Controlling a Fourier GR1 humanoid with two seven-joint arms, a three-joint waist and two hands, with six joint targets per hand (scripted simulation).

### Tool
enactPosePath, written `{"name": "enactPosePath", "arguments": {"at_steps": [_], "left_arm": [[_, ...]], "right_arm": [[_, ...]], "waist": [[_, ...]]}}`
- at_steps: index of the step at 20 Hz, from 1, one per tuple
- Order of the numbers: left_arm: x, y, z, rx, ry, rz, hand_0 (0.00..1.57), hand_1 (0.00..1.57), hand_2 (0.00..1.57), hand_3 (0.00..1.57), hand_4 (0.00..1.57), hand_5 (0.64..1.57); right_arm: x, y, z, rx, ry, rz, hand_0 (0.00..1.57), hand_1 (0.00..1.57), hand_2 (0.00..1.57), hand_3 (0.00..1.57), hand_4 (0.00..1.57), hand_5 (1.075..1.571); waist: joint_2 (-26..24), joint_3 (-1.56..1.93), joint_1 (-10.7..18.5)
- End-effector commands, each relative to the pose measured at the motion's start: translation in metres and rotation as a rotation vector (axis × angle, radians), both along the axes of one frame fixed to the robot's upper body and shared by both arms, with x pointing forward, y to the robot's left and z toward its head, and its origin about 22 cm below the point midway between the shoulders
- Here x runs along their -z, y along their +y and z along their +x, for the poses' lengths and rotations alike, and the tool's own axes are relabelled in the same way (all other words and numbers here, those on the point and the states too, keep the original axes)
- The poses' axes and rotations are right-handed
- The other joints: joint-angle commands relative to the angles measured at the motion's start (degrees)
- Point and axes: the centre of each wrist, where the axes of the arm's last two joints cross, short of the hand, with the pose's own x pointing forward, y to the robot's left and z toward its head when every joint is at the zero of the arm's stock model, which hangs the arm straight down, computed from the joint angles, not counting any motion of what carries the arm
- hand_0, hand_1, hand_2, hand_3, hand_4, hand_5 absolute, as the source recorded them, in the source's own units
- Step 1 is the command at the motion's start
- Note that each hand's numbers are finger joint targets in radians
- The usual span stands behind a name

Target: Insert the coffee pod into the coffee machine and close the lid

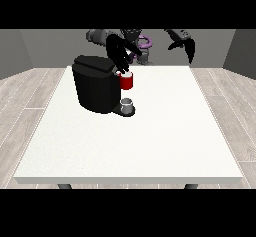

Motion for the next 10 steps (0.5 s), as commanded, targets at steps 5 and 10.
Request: {"name": "enactPosePath", "arguments": {"at_steps": [5, 10], "left_arm": [[-0.016, -0.02, 0.009, 0.087, -0.061, 0.01, 0.0, 0.0, 0.0, 0.0, 0.2, 1.571], [-0.036, -0.036, 0.015, 0.139, -0.088, 0.03, 0.0, 0.0, 0.0, 0.0, 0.27, 1.571]], "right_arm": [[-0.061, 0.047, -0.011, -0.218, -0.303, -0.018, 0.0, 0.0, 0.0, 0.0, 0.0, 1.571], [-0.056, 0.049, -0.011, -0.213, -0.324, 0.037, 0.0, 0.0, 0.0, 0.0, 0.0, 1.571]], "waist": [[4.5, -2.3, 9.7], [6.3, -2.25, 11.7]]}}
